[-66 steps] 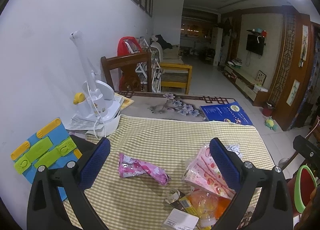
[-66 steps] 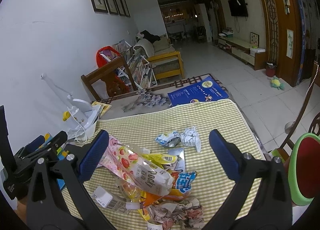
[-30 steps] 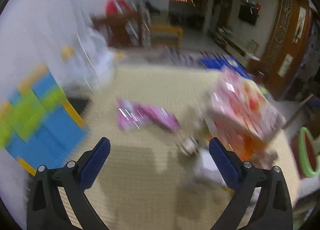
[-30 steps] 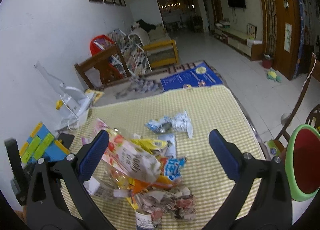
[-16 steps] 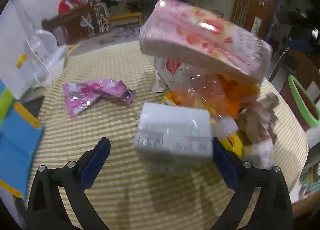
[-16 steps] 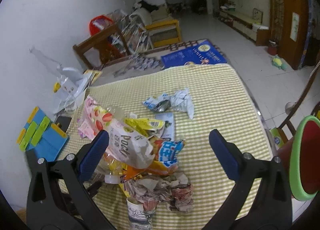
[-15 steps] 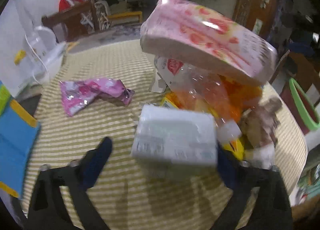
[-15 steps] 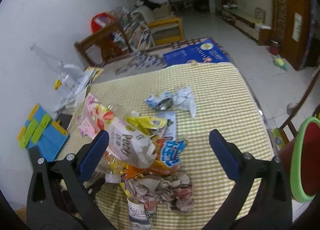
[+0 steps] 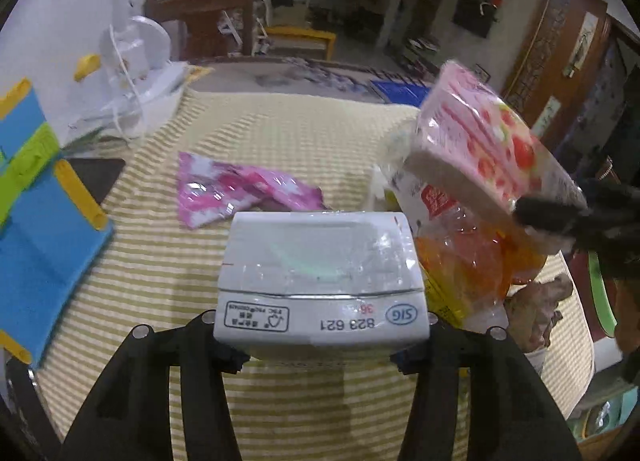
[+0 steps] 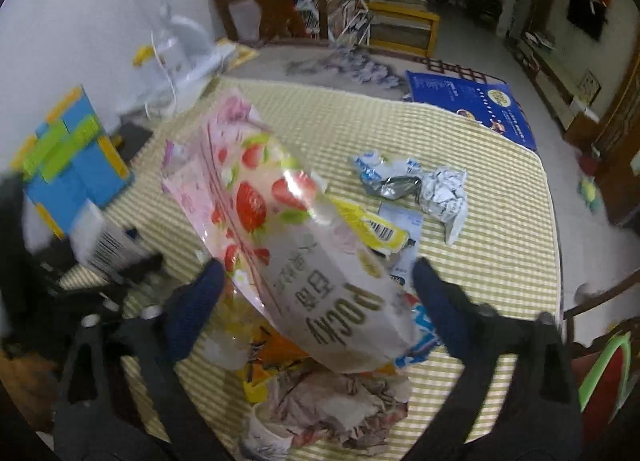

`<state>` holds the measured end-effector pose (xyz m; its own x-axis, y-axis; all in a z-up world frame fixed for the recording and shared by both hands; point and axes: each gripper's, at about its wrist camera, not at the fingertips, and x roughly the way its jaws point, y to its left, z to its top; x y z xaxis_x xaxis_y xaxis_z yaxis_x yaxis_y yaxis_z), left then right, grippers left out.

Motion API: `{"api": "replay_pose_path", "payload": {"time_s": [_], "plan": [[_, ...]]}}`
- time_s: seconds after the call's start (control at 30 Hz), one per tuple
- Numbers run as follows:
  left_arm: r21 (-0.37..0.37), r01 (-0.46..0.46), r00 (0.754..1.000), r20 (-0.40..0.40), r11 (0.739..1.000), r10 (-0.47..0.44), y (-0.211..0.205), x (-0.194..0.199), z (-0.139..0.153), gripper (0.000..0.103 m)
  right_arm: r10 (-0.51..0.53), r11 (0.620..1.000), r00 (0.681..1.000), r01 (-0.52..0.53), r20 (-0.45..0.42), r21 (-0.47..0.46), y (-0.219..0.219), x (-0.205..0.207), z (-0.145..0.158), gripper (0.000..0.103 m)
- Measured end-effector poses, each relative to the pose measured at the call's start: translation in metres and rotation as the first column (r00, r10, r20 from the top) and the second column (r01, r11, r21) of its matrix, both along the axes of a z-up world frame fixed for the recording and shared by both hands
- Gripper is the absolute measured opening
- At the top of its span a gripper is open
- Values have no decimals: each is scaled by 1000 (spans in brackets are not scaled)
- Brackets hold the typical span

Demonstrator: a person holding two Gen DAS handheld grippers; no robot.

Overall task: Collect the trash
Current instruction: 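Grasp a white carton with the left tool while the right tool grasps a snack bag, then carry both items to the red bucket and open both tools to drop them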

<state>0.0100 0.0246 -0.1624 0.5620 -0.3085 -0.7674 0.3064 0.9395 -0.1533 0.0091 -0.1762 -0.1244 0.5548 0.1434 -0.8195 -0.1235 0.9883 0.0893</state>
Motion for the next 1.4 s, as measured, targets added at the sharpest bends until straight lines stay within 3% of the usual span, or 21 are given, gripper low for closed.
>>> {"api": "replay_pose_path", "payload": {"time_s": [0.07,0.3,0.33,0.6,0.83,1.1,1.17,1.27,1.4], "plan": [[10,-6,1000,27,1000,6,0,1,8,49,-4,1000,1000,4,8,28,-2,-2,2,59],[-23,-16,996,84,1000,18,-3,-6,31,49,-85,987,993,74,75,141,-26,-14,23,32],[-24,-13,996,89,1000,15,-4,-5,34,49,-99,984,992,85,82,158,-31,-16,26,24],[-94,40,993,117,995,-28,-27,-1,65,49,-263,944,945,210,195,256,-83,-54,64,23],[-129,210,971,142,969,-191,-92,-14,90,49,-430,896,865,376,258,234,-143,-113,82,23],[-162,407,911,145,899,-386,-207,-55,99,49,-650,759,730,620,209,199,-258,-200,62,23],[-180,463,886,135,868,-444,-245,-70,100,49,-696,718,693,667,190,200,-290,-225,56,23],[-182,516,856,134,837,-499,-291,-87,99,49,-733,680,665,708,145,190,-327,-250,40,23],[-216,590,807,116,778,-579,-357,-113,96,49,-752,655,654,729,82,198,-366,-270,17,23]]}}
